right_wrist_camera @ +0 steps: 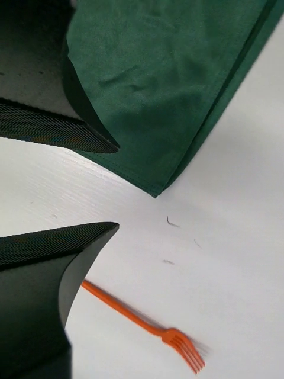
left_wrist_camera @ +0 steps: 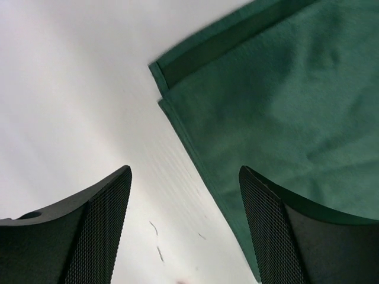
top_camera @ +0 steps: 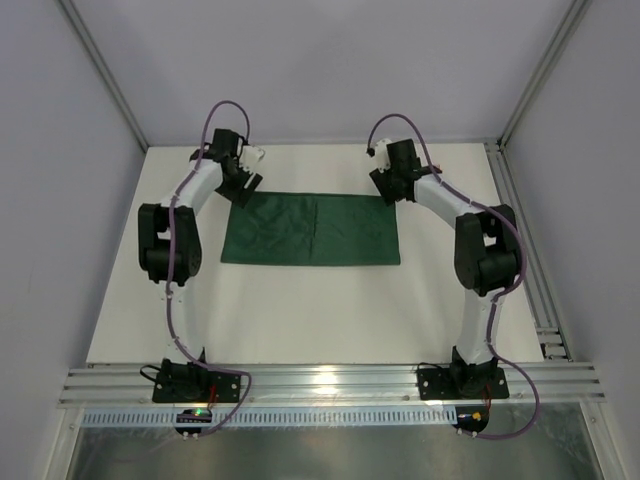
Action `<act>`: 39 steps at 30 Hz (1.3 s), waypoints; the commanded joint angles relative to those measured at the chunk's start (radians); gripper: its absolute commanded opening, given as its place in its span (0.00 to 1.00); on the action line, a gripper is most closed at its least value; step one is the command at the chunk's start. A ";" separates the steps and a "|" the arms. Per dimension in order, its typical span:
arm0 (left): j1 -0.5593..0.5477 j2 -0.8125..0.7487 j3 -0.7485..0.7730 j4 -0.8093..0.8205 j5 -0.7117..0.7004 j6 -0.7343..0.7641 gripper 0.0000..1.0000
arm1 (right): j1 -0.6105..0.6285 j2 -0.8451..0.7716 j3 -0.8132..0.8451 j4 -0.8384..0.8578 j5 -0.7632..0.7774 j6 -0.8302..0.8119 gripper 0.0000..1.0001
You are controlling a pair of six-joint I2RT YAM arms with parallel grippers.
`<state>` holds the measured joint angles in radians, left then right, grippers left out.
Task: Fold the napkin into a case and place the utensils inside
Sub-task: Fold and flatten the napkin at the center of the board, then move the rectangle-folded napkin to the center of the board.
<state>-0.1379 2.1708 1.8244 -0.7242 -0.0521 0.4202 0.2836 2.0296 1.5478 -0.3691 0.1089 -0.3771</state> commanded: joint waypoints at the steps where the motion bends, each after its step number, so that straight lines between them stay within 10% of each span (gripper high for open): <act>1: 0.038 -0.170 -0.040 -0.056 0.131 -0.066 0.76 | -0.004 -0.189 -0.061 0.052 0.055 0.140 0.54; 10: 0.096 -0.387 -0.488 -0.078 0.235 -0.087 0.66 | -0.004 -0.408 -0.423 -0.074 -0.093 0.497 0.54; 28: 0.112 -0.319 -0.580 -0.006 0.271 -0.153 0.50 | -0.063 -0.453 -0.686 0.073 -0.316 0.604 0.52; 39: 0.113 -0.293 -0.585 -0.030 0.325 -0.143 0.12 | -0.064 -0.436 -0.686 0.064 -0.365 0.616 0.12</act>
<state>-0.0303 1.8702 1.2503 -0.7525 0.2283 0.2649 0.2211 1.5929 0.8600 -0.3218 -0.2325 0.2260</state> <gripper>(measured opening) 0.182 0.151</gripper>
